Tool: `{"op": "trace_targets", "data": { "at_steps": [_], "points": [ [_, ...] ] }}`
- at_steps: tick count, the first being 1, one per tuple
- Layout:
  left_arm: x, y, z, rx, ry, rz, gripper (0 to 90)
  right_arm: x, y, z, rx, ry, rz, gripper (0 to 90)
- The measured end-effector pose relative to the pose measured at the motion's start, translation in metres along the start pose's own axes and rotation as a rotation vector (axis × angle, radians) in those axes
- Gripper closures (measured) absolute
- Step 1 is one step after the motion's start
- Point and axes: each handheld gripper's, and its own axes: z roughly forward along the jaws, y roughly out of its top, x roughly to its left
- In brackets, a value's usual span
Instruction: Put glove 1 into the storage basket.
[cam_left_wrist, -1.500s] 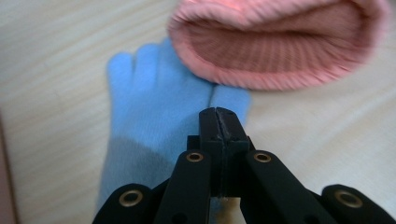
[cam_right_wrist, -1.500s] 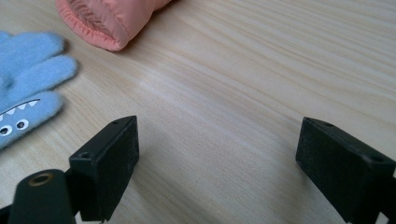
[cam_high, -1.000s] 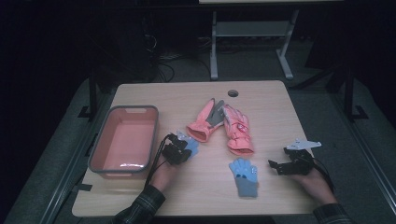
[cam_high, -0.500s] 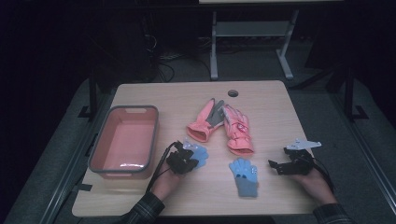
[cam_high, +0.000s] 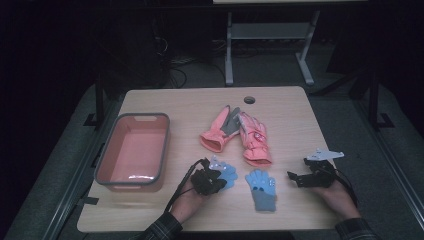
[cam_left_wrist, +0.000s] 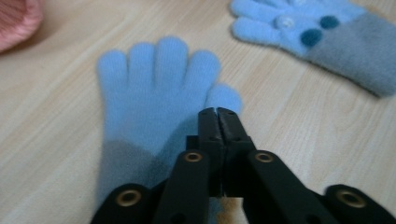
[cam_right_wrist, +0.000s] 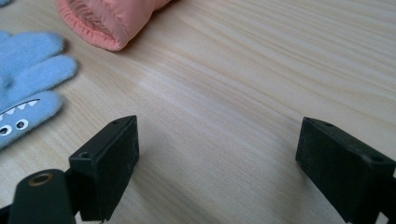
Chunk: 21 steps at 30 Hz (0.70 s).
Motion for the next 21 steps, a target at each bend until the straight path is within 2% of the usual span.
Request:
{"op": "trace_targets", "data": {
  "at_steps": [4,6,7,9,14,16,20,21],
  "points": [
    [0.009,-0.001,-0.015,-0.027,0.059,0.015,77.4,0.0,0.0,0.0,0.0,0.0,0.0,12.7],
    [0.016,-0.002,-0.021,-0.028,0.071,0.016,71.4,0.0,0.0,0.0,0.0,0.0,0.0,12.7],
    [0.019,-0.004,-0.023,-0.034,0.068,0.004,66.4,0.0,0.0,0.0,0.0,0.0,0.0,12.7],
    [0.024,-0.007,-0.025,-0.027,0.058,0.022,64.7,0.0,0.0,0.0,0.0,0.0,0.0,12.7],
    [0.027,-0.012,-0.025,-0.013,0.016,0.079,61.3,0.0,0.0,0.0,0.0,0.0,0.0,12.7],
    [0.026,-0.012,-0.023,-0.005,0.015,0.106,58.7,0.0,0.0,0.0,0.0,0.0,0.0,12.7],
    [0.026,-0.011,-0.013,0.017,0.015,0.115,60.1,0.0,0.0,0.0,0.0,0.0,0.0,12.8],
    [0.026,-0.012,-0.01,0.022,0.014,0.119,66.4,0.0,0.0,0.0,0.0,0.001,0.002,13.4]
  ]
}}
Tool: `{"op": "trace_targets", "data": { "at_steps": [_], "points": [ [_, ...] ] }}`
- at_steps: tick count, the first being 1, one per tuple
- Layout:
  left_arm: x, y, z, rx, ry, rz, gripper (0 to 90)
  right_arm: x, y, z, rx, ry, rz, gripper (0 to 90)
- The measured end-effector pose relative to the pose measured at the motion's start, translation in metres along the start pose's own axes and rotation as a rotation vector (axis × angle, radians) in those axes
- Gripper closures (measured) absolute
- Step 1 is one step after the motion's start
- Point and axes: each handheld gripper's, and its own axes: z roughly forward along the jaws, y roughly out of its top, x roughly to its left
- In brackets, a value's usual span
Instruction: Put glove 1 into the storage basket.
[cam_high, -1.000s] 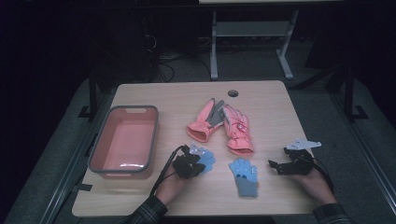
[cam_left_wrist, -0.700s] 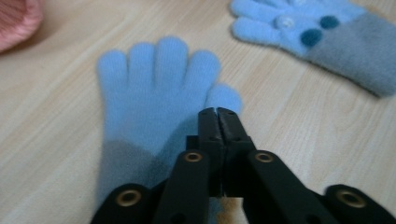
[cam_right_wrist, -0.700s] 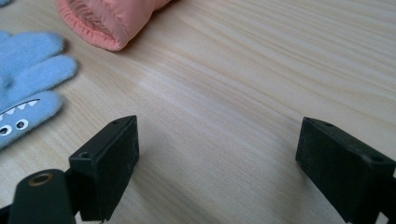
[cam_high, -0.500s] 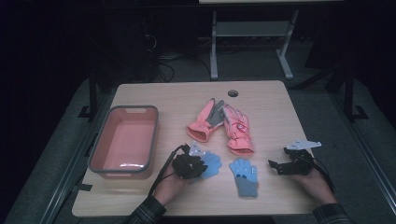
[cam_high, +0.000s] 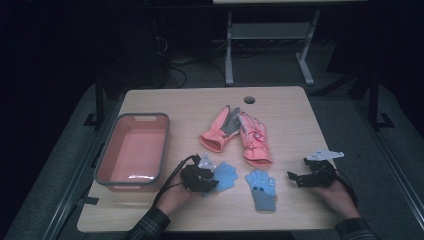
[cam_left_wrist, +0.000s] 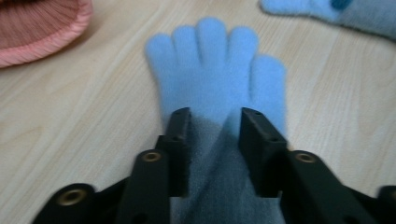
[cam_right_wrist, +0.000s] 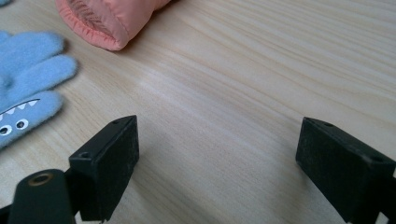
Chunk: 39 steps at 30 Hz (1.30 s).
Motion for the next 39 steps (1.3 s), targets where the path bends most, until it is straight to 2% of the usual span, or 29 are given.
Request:
{"op": "trace_targets", "data": {
  "at_steps": [2,3,4,5,6,7,8,9,12,14,15,16,17,19,23,24,25,27,30,35,38,39],
  "points": [
    [0.001,-0.001,0.001,-0.004,-0.009,-0.013,74.2,0.0,0.0,0.0,-0.001,0.002,-0.002,13.7],
    [0.003,-0.001,0.001,0.001,-0.014,-0.011,74.2,0.0,0.0,0.0,-0.002,0.004,-0.005,14.3],
    [0.004,-0.002,0.001,0.003,-0.022,-0.017,80.2,0.001,0.001,-0.001,0.003,0.014,-0.005,16.1],
    [0.005,-0.002,0.001,0.003,-0.028,-0.026,83.7,0.002,0.002,-0.002,0.004,0.031,-0.013,19.3],
    [0.006,-0.001,0.001,0.004,-0.034,-0.033,86.3,0.004,0.004,-0.004,0.012,0.06,-0.008,27.2],
    [0.006,-0.001,0.001,0.004,-0.034,-0.033,86.6,0.004,0.004,-0.004,0.012,0.06,-0.008,27.2],
    [0.008,-0.001,0.0,0.004,-0.055,-0.046,87.0,0.007,0.006,-0.009,-0.003,0.096,-0.024,40.6],
    [0.008,-0.001,0.0,0.004,-0.055,-0.046,87.1,0.007,0.006,-0.009,-0.003,0.096,-0.024,40.6],
    [0.011,-0.002,-0.002,-0.01,-0.071,-0.074,87.3,0.017,0.009,-0.016,0.005,0.196,-0.044,66.7],
    [0.012,-0.002,-0.005,-0.009,-0.068,-0.072,87.4,0.029,0.01,-0.018,0.035,0.263,-0.099,80.4],
    [0.013,-0.001,-0.006,-0.011,-0.066,-0.073,87.4,0.029,0.01,-0.018,0.035,0.263,-0.099,80.4],
    [0.014,-0.001,-0.008,-0.015,-0.063,-0.075,87.4,0.033,0.01,-0.018,0.043,0.27,-0.12,84.7],
    [0.013,-0.001,-0.008,-0.028,-0.062,-0.09,87.4,0.042,0.01,-0.019,0.062,0.296,-0.147,89.9],
    [0.014,-0.001,-0.01,-0.026,-0.062,-0.083,87.4,0.044,0.01,-0.02,0.063,0.31,-0.152,89.9],
    [0.014,0.0,-0.01,-0.037,-0.068,-0.092,87.5,0.061,0.012,-0.02,0.085,0.381,-0.188,90.0],
    [0.014,0.0,-0.011,-0.037,-0.069,-0.089,87.5,0.07,0.013,-0.016,0.112,0.406,-0.199,89.9],
    [0.014,0.0,-0.012,-0.05,-0.069,-0.104,87.5,0.072,0.013,-0.014,0.114,0.412,-0.212,89.9],
    [0.015,0.0,-0.013,-0.049,-0.068,-0.101,87.5,0.075,0.014,-0.012,0.118,0.421,-0.221,90.0],
    [0.017,-0.001,-0.016,-0.063,-0.072,-0.118,87.5,0.083,0.018,-0.007,0.13,0.454,-0.223,89.9],
    [0.02,-0.001,-0.02,-0.075,-0.08,-0.13,87.5,0.09,0.022,-0.001,0.134,0.471,-0.229,89.9],
    [0.019,-0.001,-0.021,-0.091,-0.085,-0.143,87.5,0.097,0.027,0.005,0.139,0.482,-0.241,89.9],
    [0.019,-0.001,-0.021,-0.092,-0.086,-0.144,87.5,0.105,0.031,0.009,0.143,0.495,-0.25,89.9]
  ]
}}
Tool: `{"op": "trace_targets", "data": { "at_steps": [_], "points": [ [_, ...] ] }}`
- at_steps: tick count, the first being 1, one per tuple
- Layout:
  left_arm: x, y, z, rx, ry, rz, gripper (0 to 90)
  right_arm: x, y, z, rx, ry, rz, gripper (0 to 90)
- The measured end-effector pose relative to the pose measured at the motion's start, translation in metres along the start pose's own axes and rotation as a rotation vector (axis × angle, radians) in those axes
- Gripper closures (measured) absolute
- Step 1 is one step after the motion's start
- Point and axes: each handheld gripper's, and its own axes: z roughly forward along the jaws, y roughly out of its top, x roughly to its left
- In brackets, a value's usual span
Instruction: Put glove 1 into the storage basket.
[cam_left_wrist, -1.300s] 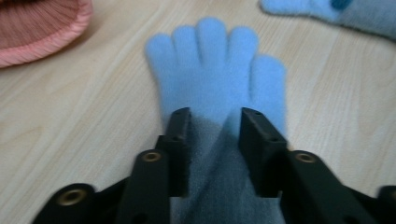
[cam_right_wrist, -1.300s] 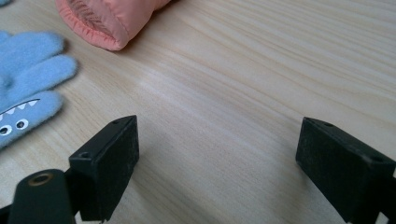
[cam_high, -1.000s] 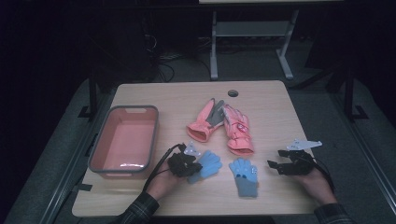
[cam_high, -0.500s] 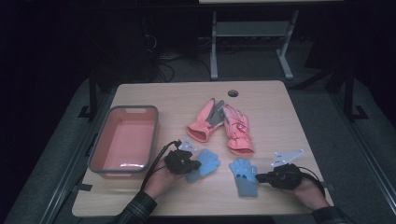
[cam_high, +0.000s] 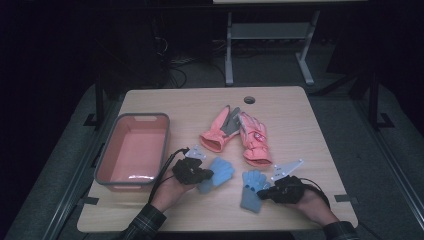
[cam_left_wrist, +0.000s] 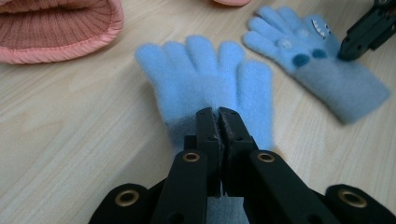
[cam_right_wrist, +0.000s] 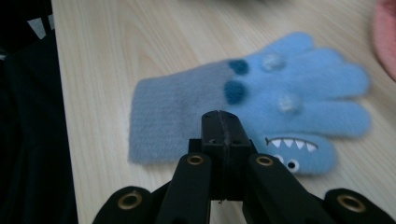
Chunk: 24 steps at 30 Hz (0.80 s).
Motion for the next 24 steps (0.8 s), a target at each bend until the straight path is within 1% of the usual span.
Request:
{"op": "trace_targets", "data": {
  "at_steps": [1,2,5,7,8,9,10,11,12,13,15,16,17,18,19,21,24],
  "points": [
    [0.0,0.0,0.0,-0.002,-0.001,-0.002,87.5,0.0,0.0,0.0,0.0,0.0,0.0,89.9],
    [0.0,0.0,-0.001,-0.001,-0.004,-0.002,87.5,0.001,0.002,0.002,0.004,0.001,-0.01,89.9],
    [0.0,0.001,-0.001,-0.008,-0.008,-0.006,87.5,0.004,0.009,0.011,0.002,0.011,-0.016,90.0],
    [0.001,0.001,-0.002,-0.005,-0.008,0.004,87.5,0.006,0.014,0.016,0.001,0.014,-0.023,90.0],
    [0.001,0.001,-0.003,-0.005,-0.009,0.006,87.5,0.007,0.02,0.022,0.003,0.019,-0.034,90.0],
    [0.001,0.001,-0.003,-0.007,-0.011,0.002,87.5,0.007,0.02,0.022,0.003,0.019,-0.034,90.0],
    [0.001,0.002,-0.004,-0.007,-0.011,0.003,87.5,0.01,0.027,0.028,0.008,0.027,-0.041,90.0],
    [0.001,0.002,-0.005,-0.01,-0.011,-0.001,87.5,0.011,0.03,0.031,0.009,0.033,-0.042,90.0],
    [0.001,0.002,-0.005,-0.015,-0.011,-0.004,87.5,0.012,0.033,0.034,0.012,0.035,-0.054,90.0],
    [0.001,0.002,-0.005,-0.015,-0.011,-0.004,87.5,0.012,0.033,0.034,0.012,0.035,-0.054,90.0],
    [0.001,0.002,-0.006,-0.025,-0.012,-0.013,87.5,0.013,0.038,0.036,0.01,0.032,-0.07,89.9],
    [0.001,0.002,-0.007,-0.024,-0.013,-0.009,87.5,0.012,0.038,0.034,-0.001,0.032,-0.07,89.9],
    [0.0,0.003,-0.007,-0.028,-0.015,-0.009,87.5,0.011,0.038,0.032,-0.013,0.031,-0.054,89.9],
    [-0.001,0.004,-0.007,-0.028,-0.017,-0.009,87.5,0.005,0.034,0.025,-0.029,0.006,-0.054,86.1],
    [-0.002,0.004,-0.007,-0.032,-0.018,-0.009,87.5,0.005,0.034,0.025,-0.029,0.006,-0.054,86.1],
    [-0.005,0.007,-0.006,-0.036,-0.025,-0.012,87.5,-0.001,0.03,0.017,-0.044,-0.011,-0.034,79.7],
    [-0.009,0.011,-0.004,-0.044,-0.041,-0.012,87.5,-0.009,0.023,0.004,-0.076,-0.066,-0.006,68.7]
  ]
}}
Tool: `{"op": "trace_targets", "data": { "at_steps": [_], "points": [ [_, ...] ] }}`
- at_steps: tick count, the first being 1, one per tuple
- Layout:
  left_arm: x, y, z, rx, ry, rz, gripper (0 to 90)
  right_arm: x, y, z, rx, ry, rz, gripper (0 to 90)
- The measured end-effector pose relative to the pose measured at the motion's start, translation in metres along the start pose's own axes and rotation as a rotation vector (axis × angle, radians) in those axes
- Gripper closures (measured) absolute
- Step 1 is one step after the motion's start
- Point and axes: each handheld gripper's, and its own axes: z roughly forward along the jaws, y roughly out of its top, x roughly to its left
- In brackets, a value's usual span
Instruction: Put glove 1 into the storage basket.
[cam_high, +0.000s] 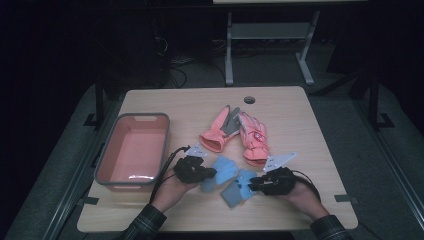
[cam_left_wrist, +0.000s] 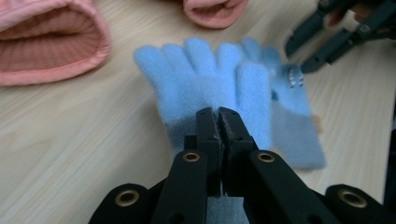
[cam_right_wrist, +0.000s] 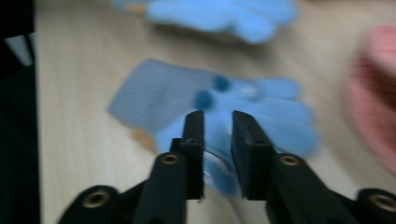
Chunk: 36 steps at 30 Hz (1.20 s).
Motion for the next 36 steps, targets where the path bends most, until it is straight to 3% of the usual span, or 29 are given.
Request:
{"op": "trace_targets", "data": {
  "at_steps": [3,5,7,8,10,13,15,16,20,33,36],
  "points": [
    [-0.004,0.004,0.003,-0.003,-0.011,0.005,87.5,-0.013,-0.009,-0.012,-0.024,-0.076,0.03,51.2],
    [-0.009,0.007,0.006,0.001,-0.018,0.0,87.5,-0.017,-0.011,-0.015,-0.027,-0.093,0.041,49.2],
    [-0.011,0.009,0.009,-0.001,-0.026,-0.005,87.5,-0.025,-0.016,-0.021,-0.041,-0.124,0.06,41.9],
    [-0.013,0.01,0.01,-0.001,-0.03,-0.007,87.5,-0.031,-0.02,-0.025,-0.048,-0.164,0.074,35.6],
    [-0.018,0.011,0.014,-0.001,-0.035,-0.021,87.5,-0.034,-0.022,-0.027,-0.049,-0.176,0.081,33.5],
    [-0.023,0.013,0.02,0.006,-0.031,-0.019,87.5,-0.048,-0.03,-0.033,-0.061,-0.232,0.142,28.6],
    [-0.027,0.014,0.024,0.016,-0.029,-0.017,87.5,-0.052,-0.032,-0.034,-0.068,-0.244,0.141,27.0],
    [-0.03,0.016,0.027,0.021,-0.026,-0.017,87.5,-0.057,-0.035,-0.036,-0.07,-0.27,0.169,24.8],
    [-0.042,0.02,0.039,0.046,-0.021,-0.007,87.4,-0.065,-0.04,-0.038,-0.081,-0.305,0.199,19.5],
    [-0.055,0.018,0.053,0.088,-0.003,0.028,87.0,-0.073,-0.044,-0.036,-0.072,-0.353,0.219,14.2],
    [-0.057,0.015,0.058,0.093,0.004,0.019,86.2,-0.074,-0.045,-0.035,-0.067,-0.361,0.227,14.0]
  ]
}}
